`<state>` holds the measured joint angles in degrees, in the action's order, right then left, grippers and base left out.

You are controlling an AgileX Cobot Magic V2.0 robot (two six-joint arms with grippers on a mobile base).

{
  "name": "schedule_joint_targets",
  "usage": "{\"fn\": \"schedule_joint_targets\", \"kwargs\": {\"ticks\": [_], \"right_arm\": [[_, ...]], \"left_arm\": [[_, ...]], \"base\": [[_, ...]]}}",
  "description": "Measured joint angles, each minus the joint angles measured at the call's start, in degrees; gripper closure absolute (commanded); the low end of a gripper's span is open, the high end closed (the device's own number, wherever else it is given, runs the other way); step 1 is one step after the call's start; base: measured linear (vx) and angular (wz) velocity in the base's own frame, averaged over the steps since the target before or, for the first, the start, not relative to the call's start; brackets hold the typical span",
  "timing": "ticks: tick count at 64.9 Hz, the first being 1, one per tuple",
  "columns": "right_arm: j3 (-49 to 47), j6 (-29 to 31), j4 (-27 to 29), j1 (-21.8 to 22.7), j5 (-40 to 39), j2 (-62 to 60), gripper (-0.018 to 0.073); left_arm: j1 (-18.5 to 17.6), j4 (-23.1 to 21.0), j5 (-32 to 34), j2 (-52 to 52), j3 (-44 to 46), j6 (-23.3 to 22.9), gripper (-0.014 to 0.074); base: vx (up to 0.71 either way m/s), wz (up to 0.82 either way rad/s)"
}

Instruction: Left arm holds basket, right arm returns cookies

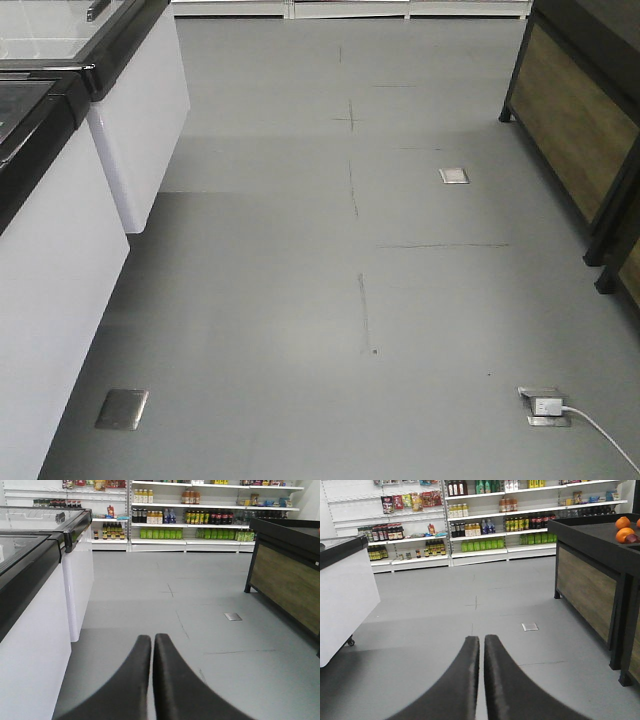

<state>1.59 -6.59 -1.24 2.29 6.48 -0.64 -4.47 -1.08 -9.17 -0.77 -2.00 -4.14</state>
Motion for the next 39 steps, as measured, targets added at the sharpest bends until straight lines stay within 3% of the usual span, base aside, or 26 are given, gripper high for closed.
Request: {"fn": "schedule_joint_targets", "kwargs": {"ticks": [39], "right_arm": [[0.0,0.0,0.0,0.0,0.0,0.0,0.0565]], "left_arm": [[0.0,0.0,0.0,0.0,0.0,0.0,0.0602]], "base": [[0.0,0.0]]}}
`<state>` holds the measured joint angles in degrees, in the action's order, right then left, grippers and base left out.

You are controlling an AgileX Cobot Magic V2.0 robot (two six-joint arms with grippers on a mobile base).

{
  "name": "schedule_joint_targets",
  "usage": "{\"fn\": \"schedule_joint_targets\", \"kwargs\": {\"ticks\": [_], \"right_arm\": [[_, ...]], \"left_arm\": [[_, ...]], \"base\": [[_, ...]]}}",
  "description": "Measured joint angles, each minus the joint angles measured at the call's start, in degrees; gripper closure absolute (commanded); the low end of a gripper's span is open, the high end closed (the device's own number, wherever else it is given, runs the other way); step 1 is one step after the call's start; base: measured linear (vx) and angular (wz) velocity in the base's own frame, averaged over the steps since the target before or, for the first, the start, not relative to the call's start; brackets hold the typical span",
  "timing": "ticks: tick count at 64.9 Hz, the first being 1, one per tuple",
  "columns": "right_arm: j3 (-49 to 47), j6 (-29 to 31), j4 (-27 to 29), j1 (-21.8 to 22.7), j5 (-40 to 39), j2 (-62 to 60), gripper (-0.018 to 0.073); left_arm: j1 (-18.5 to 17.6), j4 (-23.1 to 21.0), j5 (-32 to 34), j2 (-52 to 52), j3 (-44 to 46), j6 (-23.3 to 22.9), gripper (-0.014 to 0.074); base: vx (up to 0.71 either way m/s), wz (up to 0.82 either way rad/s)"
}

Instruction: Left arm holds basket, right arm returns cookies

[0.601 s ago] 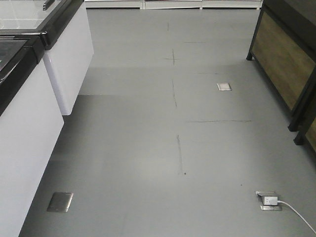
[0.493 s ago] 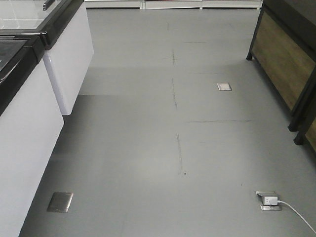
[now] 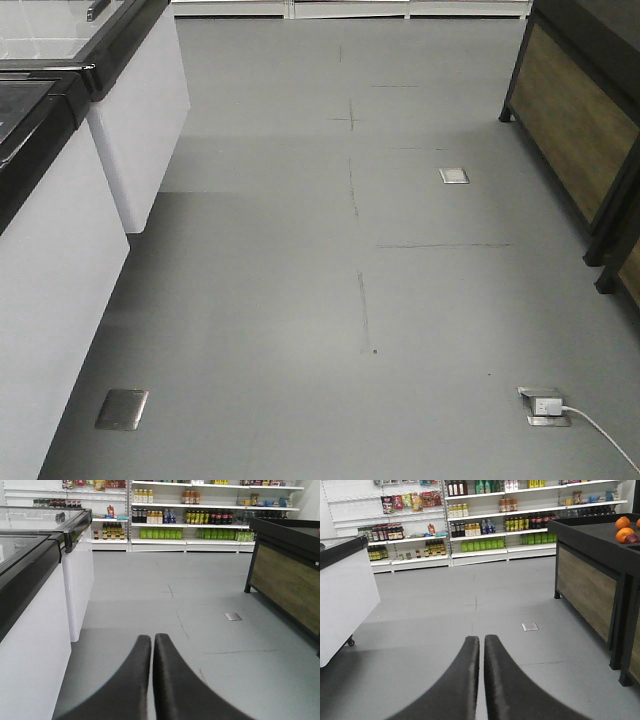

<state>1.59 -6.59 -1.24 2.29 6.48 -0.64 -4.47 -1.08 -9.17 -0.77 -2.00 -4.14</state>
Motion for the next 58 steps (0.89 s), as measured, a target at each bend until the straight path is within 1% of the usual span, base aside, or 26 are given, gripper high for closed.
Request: {"fn": "schedule_joint_targets", "kwargs": {"ticks": [44,52,58], "right_arm": [[0.0,0.0,0.0,0.0,0.0,0.0,0.0565],[0.0,0.0,0.0,0.0,0.0,0.0,0.0565],[0.0,0.0,0.0,0.0,0.0,0.0,0.0565]], "left_arm": [[0.0,0.0,0.1,0.0,0.0,0.0,0.0603],[0.0,0.0,1.5,0.0,0.0,0.0,0.0603],[0.0,0.0,4.4,0.0,0.0,0.0,0.0601]], "base": [[0.0,0.0],[0.0,0.0],[0.0,0.0]]}}
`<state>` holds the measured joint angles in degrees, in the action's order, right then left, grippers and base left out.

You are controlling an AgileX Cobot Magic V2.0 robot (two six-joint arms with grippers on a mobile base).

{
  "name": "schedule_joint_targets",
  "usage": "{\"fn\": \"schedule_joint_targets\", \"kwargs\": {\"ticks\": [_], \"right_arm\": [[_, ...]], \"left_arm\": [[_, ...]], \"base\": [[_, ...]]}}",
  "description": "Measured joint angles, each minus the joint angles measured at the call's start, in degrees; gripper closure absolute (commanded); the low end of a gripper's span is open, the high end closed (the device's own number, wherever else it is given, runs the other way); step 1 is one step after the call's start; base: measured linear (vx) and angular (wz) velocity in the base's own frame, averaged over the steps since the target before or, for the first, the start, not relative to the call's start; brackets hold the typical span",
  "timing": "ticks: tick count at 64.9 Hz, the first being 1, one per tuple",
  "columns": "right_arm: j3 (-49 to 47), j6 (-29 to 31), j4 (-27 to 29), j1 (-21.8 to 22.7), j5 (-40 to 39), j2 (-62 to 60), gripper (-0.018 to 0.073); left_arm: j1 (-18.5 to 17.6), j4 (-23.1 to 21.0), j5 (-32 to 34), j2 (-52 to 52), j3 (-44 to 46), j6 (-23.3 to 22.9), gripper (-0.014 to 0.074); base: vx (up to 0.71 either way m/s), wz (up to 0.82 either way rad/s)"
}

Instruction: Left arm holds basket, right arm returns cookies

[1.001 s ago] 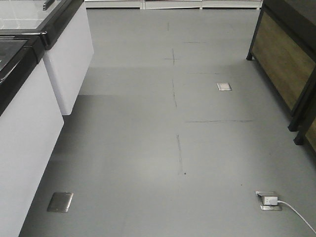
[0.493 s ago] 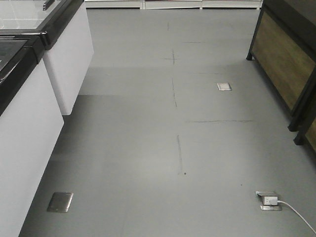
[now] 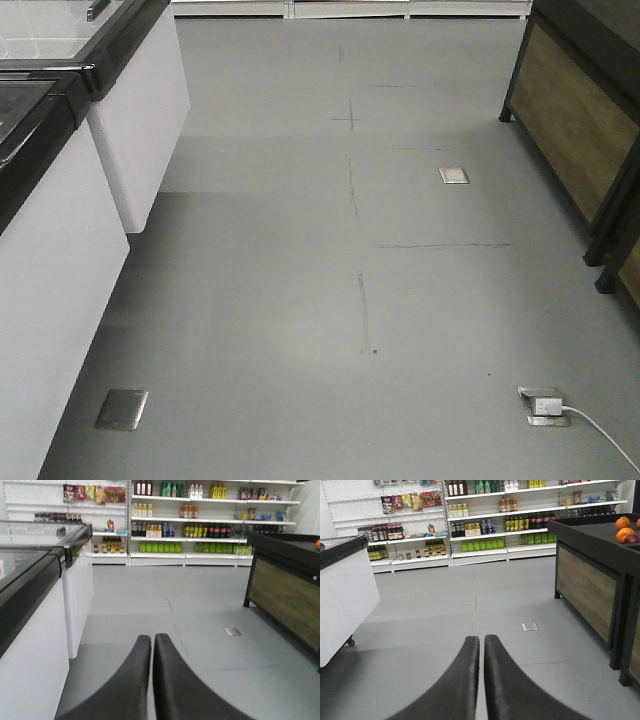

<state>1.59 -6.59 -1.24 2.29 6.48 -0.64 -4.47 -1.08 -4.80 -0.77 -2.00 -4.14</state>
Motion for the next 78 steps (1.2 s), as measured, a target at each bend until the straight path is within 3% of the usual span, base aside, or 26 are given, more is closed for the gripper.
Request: {"fn": "schedule_joint_targets", "kwargs": {"ticks": [29,47,57,78], "right_arm": [[0.0,0.0,0.0,0.0,0.0,0.0,0.0565],[0.0,0.0,0.0,0.0,0.0,0.0,0.0565],[0.0,0.0,0.0,0.0,0.0,0.0,0.0565],[0.0,0.0,0.0,0.0,0.0,0.0,0.0565]], "left_arm": [[0.0,0.0,17.6,0.0,0.2,0.0,0.0601],[0.0,-0.1,36.2,0.0,1.1,0.0,0.0601],[0.0,-0.1,34.8,0.0,6.8,0.1,0.0601],[0.0,-0.1,19.9,2.8,27.0,6.4,0.0601]], "base": [[0.0,0.0],[0.0,0.0],[0.0,0.0],[0.0,0.0]]}}
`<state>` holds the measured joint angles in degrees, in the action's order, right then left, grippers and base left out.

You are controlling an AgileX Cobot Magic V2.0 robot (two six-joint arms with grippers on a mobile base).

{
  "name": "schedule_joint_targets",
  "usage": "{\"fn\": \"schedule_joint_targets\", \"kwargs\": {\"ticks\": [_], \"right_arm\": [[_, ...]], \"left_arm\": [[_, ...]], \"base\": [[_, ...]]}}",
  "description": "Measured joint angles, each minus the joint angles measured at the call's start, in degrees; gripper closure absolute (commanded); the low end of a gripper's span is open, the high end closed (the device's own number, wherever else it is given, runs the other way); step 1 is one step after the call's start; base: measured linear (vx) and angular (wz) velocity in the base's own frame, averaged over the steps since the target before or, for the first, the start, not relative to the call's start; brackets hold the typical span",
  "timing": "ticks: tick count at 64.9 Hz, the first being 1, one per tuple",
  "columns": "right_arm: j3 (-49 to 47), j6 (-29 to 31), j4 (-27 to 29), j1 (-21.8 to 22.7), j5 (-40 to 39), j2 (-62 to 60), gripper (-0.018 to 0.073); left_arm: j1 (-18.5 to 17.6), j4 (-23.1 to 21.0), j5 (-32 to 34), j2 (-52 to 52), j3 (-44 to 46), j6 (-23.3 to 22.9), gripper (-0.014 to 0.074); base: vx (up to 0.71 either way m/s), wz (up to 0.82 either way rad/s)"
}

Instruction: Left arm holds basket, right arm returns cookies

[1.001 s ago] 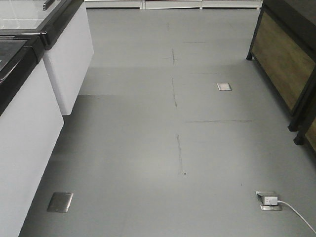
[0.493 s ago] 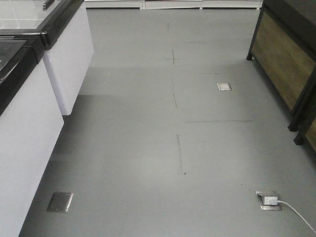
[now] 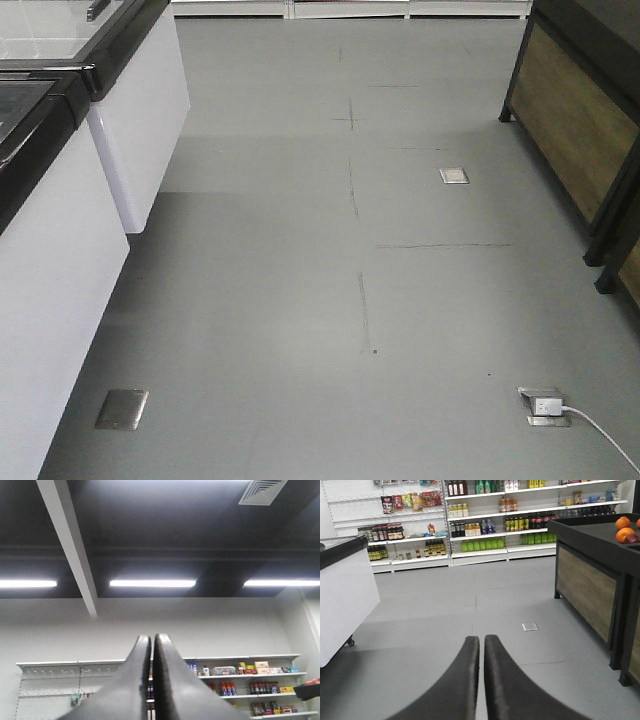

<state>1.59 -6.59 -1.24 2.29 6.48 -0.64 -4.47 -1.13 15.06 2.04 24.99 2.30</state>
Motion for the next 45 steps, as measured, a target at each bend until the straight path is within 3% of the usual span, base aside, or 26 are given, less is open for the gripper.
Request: {"fn": "schedule_joint_targets", "kwargs": {"ticks": [21,35,45], "right_arm": [[0.0,0.0,0.0,0.0,0.0,0.0,0.0565],[0.0,0.0,0.0,0.0,0.0,0.0,0.0565],[0.0,0.0,0.0,0.0,0.0,0.0,0.0565]], "left_arm": [[0.0,0.1,-16.9,18.1,18.7,1.3,0.0594],[0.0,0.3,-16.4,30.2,22.7,1.5,0.0561],[0.0,0.3,-15.1,36.9,22.8,1.5,0.0474]], "base": [[0.0,0.0],[0.0,0.0],[0.0,0.0]]}}
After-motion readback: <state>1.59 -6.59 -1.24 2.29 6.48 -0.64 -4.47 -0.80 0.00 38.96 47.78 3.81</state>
